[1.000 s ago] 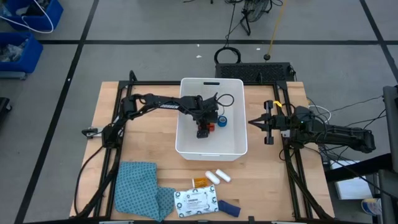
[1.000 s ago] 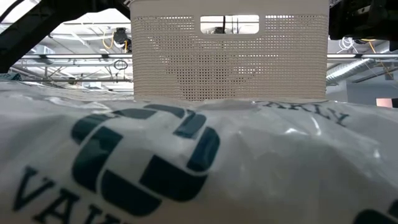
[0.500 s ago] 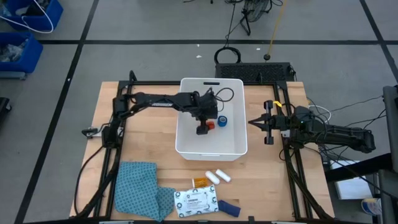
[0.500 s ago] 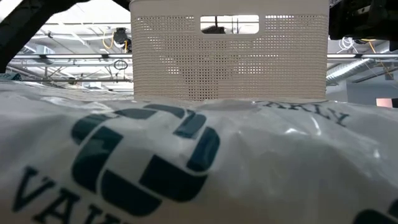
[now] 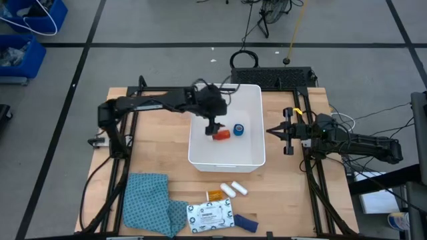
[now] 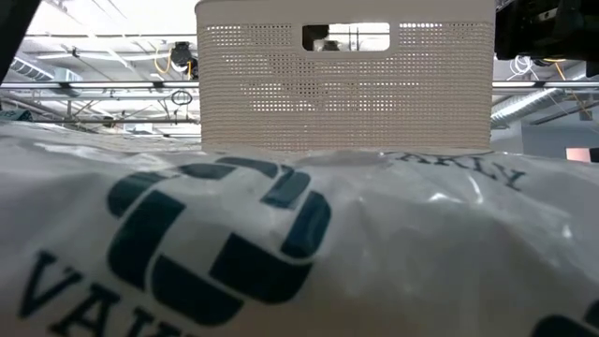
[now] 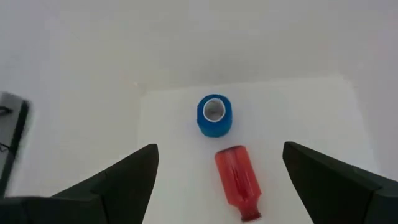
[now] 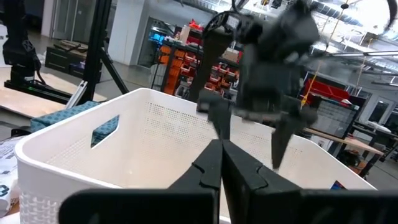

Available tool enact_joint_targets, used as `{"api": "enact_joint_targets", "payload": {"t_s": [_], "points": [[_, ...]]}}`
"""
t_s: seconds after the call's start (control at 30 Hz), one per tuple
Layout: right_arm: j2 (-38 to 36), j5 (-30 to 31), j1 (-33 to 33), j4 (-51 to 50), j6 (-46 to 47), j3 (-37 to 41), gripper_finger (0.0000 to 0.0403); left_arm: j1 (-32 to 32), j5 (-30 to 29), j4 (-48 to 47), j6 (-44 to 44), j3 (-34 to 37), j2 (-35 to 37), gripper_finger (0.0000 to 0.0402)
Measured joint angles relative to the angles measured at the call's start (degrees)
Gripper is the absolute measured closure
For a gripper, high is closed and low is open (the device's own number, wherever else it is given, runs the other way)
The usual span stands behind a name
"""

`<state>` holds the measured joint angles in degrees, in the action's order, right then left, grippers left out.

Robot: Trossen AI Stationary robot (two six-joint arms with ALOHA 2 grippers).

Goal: Pick & place medical supplies in basket/bin
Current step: Put the large blue bandage into the white bin

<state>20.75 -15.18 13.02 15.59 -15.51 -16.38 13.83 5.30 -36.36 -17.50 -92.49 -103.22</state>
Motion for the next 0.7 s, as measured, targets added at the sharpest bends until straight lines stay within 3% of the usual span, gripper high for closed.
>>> {"api": "enact_joint_targets", "payload": {"t_s": [0.27, 0.7], "points": [[0.0, 0.0, 0.0, -0.8, 0.0, 0.0, 0.0403, -2.2, -4.0, -5.0, -0.4, 0.0, 9.3, 0.0087], [0.2, 0.0, 0.0, -0.9, 1.1, 0.0, 0.0403, -3.3, -9.9, -13.1, 3.1, 0.0, 13.3, 0.0242]]}}
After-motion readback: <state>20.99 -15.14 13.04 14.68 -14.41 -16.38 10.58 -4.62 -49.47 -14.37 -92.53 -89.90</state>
